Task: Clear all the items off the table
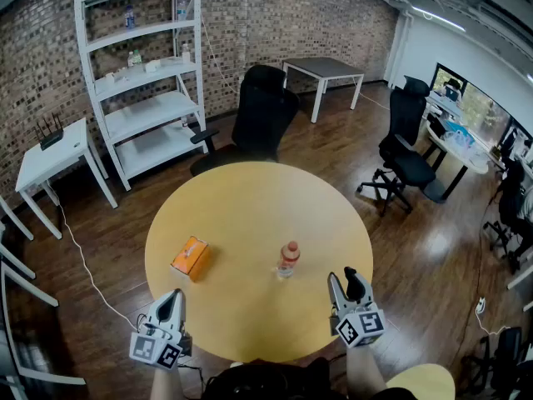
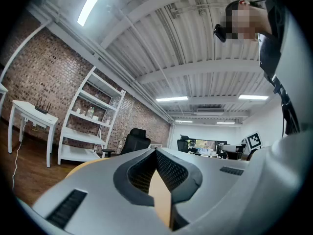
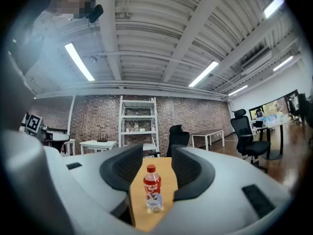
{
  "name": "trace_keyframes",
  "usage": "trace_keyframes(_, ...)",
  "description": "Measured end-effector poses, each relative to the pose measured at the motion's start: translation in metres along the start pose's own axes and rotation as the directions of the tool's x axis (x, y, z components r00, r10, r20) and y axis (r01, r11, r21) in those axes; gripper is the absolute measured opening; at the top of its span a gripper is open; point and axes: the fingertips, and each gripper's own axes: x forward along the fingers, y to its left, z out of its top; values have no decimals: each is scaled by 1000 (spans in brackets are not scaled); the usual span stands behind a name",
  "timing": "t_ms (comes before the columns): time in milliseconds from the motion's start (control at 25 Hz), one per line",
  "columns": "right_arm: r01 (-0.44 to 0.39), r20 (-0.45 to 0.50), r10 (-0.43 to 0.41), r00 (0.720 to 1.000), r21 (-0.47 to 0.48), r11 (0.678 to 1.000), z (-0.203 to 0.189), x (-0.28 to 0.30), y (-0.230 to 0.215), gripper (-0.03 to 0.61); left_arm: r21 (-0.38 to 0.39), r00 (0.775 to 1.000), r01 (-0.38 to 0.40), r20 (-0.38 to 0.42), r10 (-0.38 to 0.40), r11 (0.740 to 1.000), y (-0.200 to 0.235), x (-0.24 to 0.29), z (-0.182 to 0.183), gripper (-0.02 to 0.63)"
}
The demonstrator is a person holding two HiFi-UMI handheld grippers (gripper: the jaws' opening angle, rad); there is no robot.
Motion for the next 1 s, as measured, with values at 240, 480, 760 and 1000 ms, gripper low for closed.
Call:
trace_keyframes(240, -28, -68, 27, 997, -18, 999, -14, 29, 30, 356, 0, 999, 46, -30, -46, 999, 9, 5, 3, 0)
trace_keyframes(480, -33, -128, 33, 991, 1, 999, -36, 47, 42, 356, -19, 998, 21, -67, -22, 1000, 26, 9, -7, 0)
trace_keyframes(760, -57, -233, 58, 971, 14, 998, -80, 73, 31, 356, -57, 987, -38, -155, 29, 998, 31, 24, -51, 0)
trace_keyframes(1000, -75, -352, 64, 934, -18, 997, -134, 105, 25, 356, -84, 964, -65, -262, 41, 994, 30, 33, -92, 0)
